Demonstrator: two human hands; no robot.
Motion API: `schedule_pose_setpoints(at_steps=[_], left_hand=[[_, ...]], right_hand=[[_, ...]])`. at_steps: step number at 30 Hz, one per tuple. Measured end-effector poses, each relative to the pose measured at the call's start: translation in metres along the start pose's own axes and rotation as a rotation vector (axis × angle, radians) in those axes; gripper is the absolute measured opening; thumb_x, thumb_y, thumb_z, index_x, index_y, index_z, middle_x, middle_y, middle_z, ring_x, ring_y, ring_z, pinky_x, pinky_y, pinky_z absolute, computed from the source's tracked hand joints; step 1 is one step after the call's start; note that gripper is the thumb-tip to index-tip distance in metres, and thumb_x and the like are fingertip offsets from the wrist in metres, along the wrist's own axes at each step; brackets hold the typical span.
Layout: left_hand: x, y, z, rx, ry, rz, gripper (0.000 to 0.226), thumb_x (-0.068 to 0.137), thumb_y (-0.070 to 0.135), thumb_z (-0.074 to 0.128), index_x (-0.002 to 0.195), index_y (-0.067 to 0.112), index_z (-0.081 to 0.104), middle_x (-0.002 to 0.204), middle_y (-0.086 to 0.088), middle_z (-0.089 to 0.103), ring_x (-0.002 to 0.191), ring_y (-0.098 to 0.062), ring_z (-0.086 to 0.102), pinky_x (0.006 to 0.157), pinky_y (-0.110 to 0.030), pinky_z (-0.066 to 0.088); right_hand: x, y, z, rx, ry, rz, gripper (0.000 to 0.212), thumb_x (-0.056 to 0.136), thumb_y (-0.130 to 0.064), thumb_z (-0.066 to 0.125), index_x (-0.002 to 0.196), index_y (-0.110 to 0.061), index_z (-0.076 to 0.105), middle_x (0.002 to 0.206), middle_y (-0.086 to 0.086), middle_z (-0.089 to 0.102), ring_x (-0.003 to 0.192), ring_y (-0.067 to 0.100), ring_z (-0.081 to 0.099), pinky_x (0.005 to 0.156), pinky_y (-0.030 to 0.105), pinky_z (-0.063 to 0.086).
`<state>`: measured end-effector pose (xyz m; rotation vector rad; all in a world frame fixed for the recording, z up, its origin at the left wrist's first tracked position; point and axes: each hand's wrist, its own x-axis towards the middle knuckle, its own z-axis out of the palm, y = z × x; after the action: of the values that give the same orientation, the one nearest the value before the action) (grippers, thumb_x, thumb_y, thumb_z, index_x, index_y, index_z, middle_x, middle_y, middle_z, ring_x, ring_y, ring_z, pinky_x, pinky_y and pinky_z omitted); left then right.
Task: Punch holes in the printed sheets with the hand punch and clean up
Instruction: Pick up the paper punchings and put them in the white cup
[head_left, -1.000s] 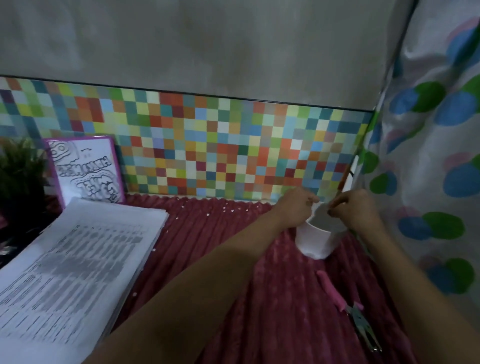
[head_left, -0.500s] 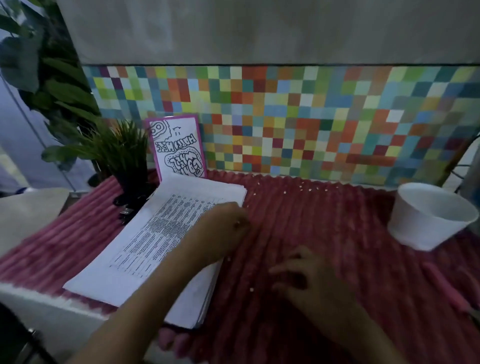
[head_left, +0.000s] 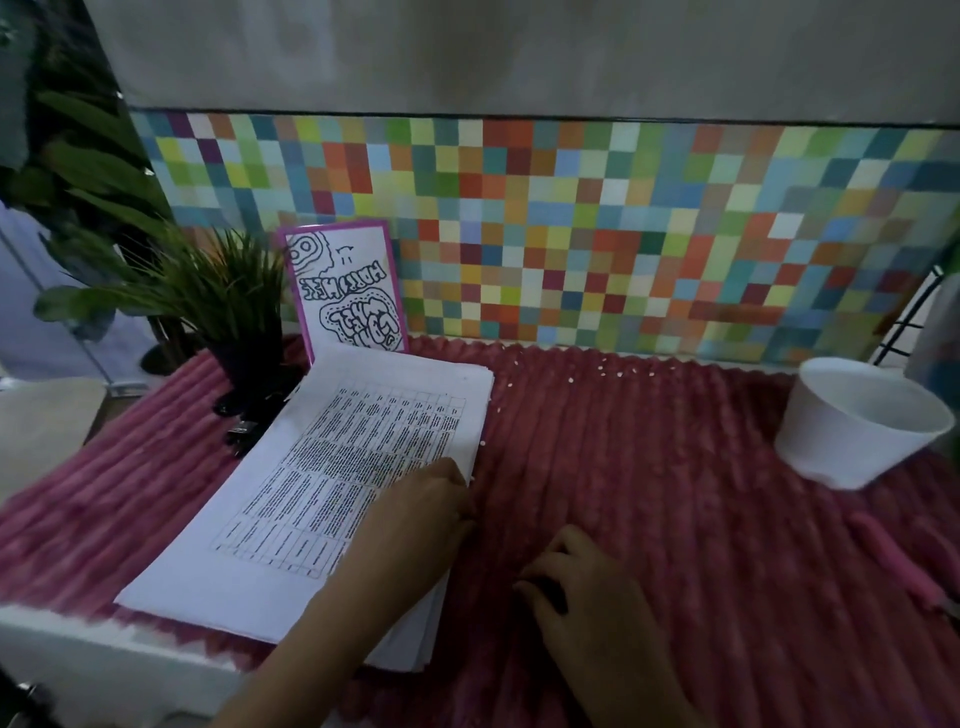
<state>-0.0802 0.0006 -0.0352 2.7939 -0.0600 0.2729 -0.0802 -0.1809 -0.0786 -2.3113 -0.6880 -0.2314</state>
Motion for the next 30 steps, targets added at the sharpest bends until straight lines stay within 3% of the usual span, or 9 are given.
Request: schedule_pose_setpoints(at_steps=[5,9,13,16,19,22,24,26,30], left_hand=[[0.001,0.0,0.003,-0.027,0.016,0.021,0.015,0.092,0.019,0.058,0.089,0.01,0.07,0.1,-0.001,0.06,0.09,-0.02,0.062,0.076,-0.031,0.044],[0.016,0.016,-0.016,-0.07,0.045,0.044,0.019,0.091,0.024,0.056,0.084,0.013,0.07,0.091,0.003,0.06,0.082,-0.012,0.061,0.075,-0.028,0.045],[0.058,0.095,-0.021,-0.374,0.142,0.246,0.017,0.074,0.01,0.065,0.059,0.011,0.06,0.068,-0.004,0.06,0.062,-0.015,0.057,0.062,-0.032,0.047],[0.102,0.176,-0.004,-0.606,0.077,0.351,0.008,0.077,0.014,0.075,0.069,0.013,0.073,0.075,0.001,0.067,0.071,-0.011,0.063,0.07,-0.027,0.052],[0.152,0.24,0.028,-0.711,0.076,0.358,0.01,0.075,0.015,0.079,0.071,0.008,0.073,0.072,0.002,0.065,0.066,-0.011,0.062,0.065,-0.031,0.052],[0.196,0.272,0.058,-0.589,0.121,0.326,0.008,0.076,0.015,0.074,0.073,0.007,0.073,0.08,-0.007,0.069,0.076,-0.022,0.064,0.067,-0.038,0.053],[0.216,0.274,0.073,-0.403,0.098,0.315,0.012,0.082,0.009,0.064,0.083,0.005,0.075,0.092,-0.011,0.07,0.089,-0.029,0.064,0.077,-0.043,0.054],[0.226,0.266,0.085,-0.222,0.013,0.348,0.02,0.084,0.002,0.055,0.089,0.005,0.074,0.102,-0.015,0.065,0.1,-0.034,0.056,0.088,-0.048,0.049],[0.22,0.252,0.09,-0.222,0.063,0.39,0.019,0.084,0.014,0.056,0.081,0.015,0.075,0.1,-0.009,0.064,0.099,-0.032,0.053,0.089,-0.051,0.043]], right_hand=[[0.004,0.004,-0.019,0.199,0.077,0.007,0.002,0.07,-0.028,0.068,0.068,-0.027,0.069,0.076,-0.014,0.058,0.068,-0.008,0.057,0.062,0.001,0.037],[0.012,0.022,-0.079,0.22,0.221,0.049,0.007,0.071,-0.022,0.069,0.067,-0.027,0.07,0.076,-0.009,0.064,0.068,0.001,0.061,0.061,0.009,0.041],[0.029,0.065,-0.169,0.088,0.485,0.178,0.019,0.082,-0.016,0.074,0.068,-0.027,0.066,0.074,-0.004,0.067,0.065,0.009,0.061,0.058,0.017,0.044],[0.052,0.108,-0.227,-0.042,0.608,0.267,0.005,0.085,-0.012,0.07,0.082,-0.013,0.074,0.084,0.012,0.071,0.065,0.014,0.059,0.058,0.007,0.041],[0.074,0.138,-0.256,-0.063,0.538,0.339,0.01,0.081,-0.005,0.073,0.084,0.004,0.075,0.082,0.018,0.072,0.059,0.003,0.056,0.055,0.005,0.039],[0.087,0.155,-0.263,-0.062,0.419,0.415,0.007,0.078,0.0,0.074,0.078,0.007,0.074,0.072,0.016,0.069,0.05,0.001,0.051,0.047,0.01,0.038],[0.093,0.169,-0.263,-0.092,0.329,0.461,0.01,0.079,0.007,0.068,0.083,0.004,0.076,0.081,0.016,0.072,0.056,0.003,0.05,0.045,0.012,0.036],[0.096,0.178,-0.261,-0.113,0.29,0.47,0.029,0.077,0.014,0.057,0.09,-0.003,0.078,0.091,0.015,0.073,0.058,0.003,0.049,0.045,0.011,0.036],[0.096,0.178,-0.255,-0.169,0.314,0.451,0.036,0.074,0.011,0.054,0.096,-0.006,0.077,0.097,0.018,0.073,0.061,0.017,0.057,0.055,0.025,0.043]])
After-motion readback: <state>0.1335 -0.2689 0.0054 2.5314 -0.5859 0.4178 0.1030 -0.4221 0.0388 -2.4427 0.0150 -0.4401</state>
